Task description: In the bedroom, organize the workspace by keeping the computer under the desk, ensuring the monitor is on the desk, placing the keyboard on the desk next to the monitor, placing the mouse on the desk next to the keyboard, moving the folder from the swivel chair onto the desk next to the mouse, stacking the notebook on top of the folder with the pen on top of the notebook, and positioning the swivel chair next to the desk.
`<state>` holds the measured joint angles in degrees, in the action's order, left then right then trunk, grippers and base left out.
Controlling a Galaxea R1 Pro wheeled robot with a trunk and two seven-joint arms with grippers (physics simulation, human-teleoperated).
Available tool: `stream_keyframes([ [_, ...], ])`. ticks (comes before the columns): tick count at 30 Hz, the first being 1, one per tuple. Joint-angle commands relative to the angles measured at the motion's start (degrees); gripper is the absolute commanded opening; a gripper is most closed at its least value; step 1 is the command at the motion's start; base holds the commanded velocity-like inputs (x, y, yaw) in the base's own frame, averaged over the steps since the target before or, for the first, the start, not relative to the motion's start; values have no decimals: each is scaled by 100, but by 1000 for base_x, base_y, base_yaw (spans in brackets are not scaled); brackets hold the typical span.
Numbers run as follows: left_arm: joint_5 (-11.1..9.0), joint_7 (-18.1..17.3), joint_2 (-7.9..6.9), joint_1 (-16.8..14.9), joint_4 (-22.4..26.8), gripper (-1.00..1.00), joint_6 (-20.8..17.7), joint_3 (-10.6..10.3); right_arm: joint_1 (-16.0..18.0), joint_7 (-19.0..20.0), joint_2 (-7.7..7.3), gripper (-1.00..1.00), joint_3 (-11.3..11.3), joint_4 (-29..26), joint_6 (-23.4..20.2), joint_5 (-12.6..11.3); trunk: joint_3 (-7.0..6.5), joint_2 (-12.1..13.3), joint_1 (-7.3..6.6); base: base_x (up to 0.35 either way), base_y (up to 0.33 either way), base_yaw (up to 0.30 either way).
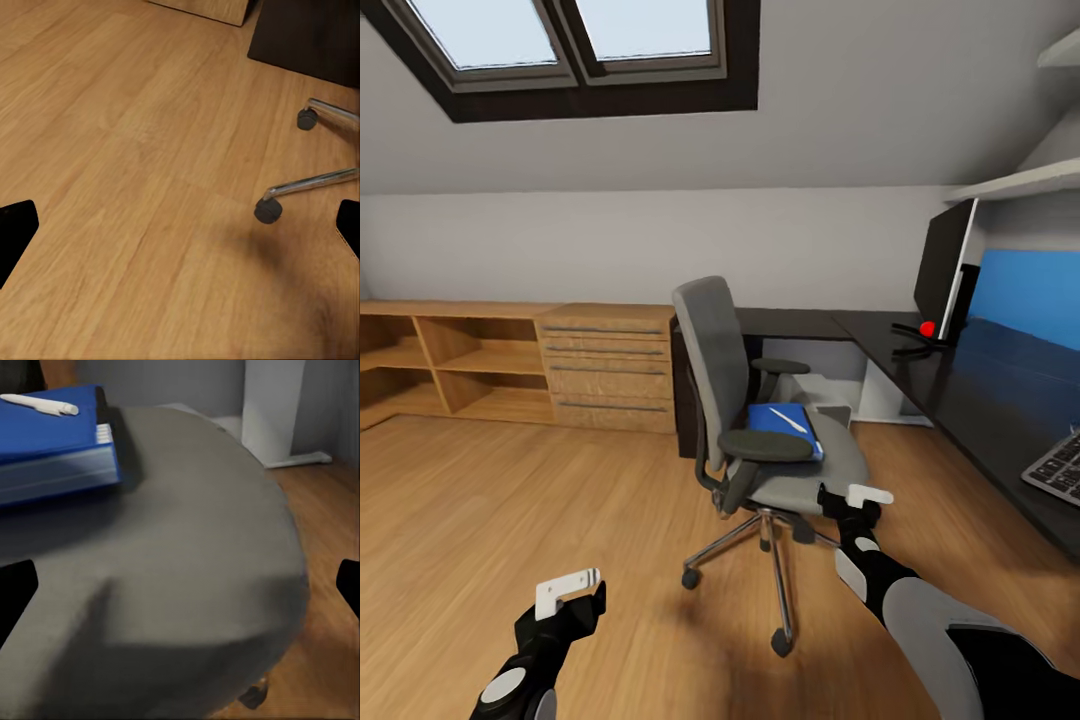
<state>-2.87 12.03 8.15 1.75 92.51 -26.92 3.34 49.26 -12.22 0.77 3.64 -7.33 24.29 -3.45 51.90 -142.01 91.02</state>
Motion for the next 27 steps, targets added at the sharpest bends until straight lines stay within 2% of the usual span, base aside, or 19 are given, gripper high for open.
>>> stream_keyframes([
  [1, -34, 21, 2, 1, 15, 100, -24, 5, 5, 24, -1, 100, 36, 8, 31, -31, 5, -2, -1, 0, 0, -268],
  [9, -47, 26, 10, 1, 21, 100, -24, -1, 5, 33, -112, 100, 40, 12, 17, -51, 5, -2, -1, 0, 0, -268],
  [21, -47, 27, 11, 1, 22, 100, -17, 7, 5, 127, -129, 100, 62, 13, 14, -87, 5, -2, -1, 0, 0, -268],
  [23, -47, 27, 11, 1, 22, 100, -16, 8, 5, 179, -129, 100, 64, 13, 14, -202, 5, -2, -1, 0, 0, -268],
  [26, -47, 27, 11, 1, 22, 100, -16, 9, 1, 346, -135, 100, 64, 13, 14, -545, 5, -2, -1, 0, 0, -268],
  [27, -47, 27, 11, 1, 22, 100, -15, 9, -1, 527, -140, 100, 62, 14, 14, -732, 5, -2, -1, 0, 0, -261],
])
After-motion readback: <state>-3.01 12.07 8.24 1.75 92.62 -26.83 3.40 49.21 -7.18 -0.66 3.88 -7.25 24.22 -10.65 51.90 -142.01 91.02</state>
